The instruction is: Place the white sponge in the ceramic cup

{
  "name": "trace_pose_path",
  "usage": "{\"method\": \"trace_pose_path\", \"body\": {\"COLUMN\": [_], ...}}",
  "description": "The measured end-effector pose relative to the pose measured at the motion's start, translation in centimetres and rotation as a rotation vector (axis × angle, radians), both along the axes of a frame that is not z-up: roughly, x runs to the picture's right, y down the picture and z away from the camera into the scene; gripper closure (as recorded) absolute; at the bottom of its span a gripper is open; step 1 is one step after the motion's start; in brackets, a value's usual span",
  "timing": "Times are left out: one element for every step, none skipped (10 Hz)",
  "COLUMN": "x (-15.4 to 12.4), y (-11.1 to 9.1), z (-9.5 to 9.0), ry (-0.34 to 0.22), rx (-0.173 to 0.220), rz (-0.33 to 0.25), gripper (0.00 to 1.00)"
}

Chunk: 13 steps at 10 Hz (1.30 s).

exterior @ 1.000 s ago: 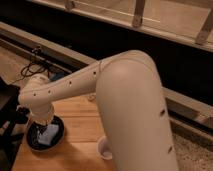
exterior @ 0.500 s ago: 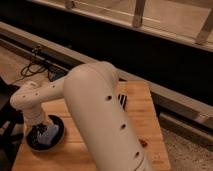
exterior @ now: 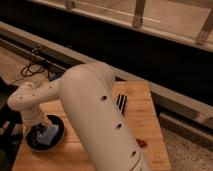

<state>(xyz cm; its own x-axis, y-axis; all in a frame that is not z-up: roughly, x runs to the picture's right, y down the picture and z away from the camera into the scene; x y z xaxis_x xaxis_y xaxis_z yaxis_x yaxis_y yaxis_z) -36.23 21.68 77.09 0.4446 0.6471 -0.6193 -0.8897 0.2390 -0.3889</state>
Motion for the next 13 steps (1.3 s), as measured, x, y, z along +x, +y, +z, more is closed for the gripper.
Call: {"method": "trace_pose_path", "body": {"x": [0.2,0.7,1.2,1.7,2.4,2.8,2.9,3.2,3.4,3.2,3.2,3.3,3.4], "y": [0.0,0.0,0.2,0.4,0.4,0.4,0.7,0.8,0.9,1.3,1.6,1.9,2.2], "z": [-0.1,0.0,0.1,0.0,0.2,0.3,0.3,0.4,0.5,0.7,0.9,1.1,1.4], "ry": [0.012,0.027,0.041,0.055,0.068,0.074,0.079,0.085,0.088,0.087,0.090,0.094,0.102], "rx": [0.000,-0.002,-0.006,-0.010,-0.012,-0.014,-0.019,-0.023,-0.028,-0.037,-0.046,-0.053,-0.063], "rz": [0.000,0.002,0.006,0.011,0.024,0.032,0.041,0.050,0.055,0.058,0.059,0.061,0.062], "gripper": [0.22,0.22,0.22,0.22,0.22,0.22,0.22,0.22,0.22,0.22,0.22,0.22,0.22]}}
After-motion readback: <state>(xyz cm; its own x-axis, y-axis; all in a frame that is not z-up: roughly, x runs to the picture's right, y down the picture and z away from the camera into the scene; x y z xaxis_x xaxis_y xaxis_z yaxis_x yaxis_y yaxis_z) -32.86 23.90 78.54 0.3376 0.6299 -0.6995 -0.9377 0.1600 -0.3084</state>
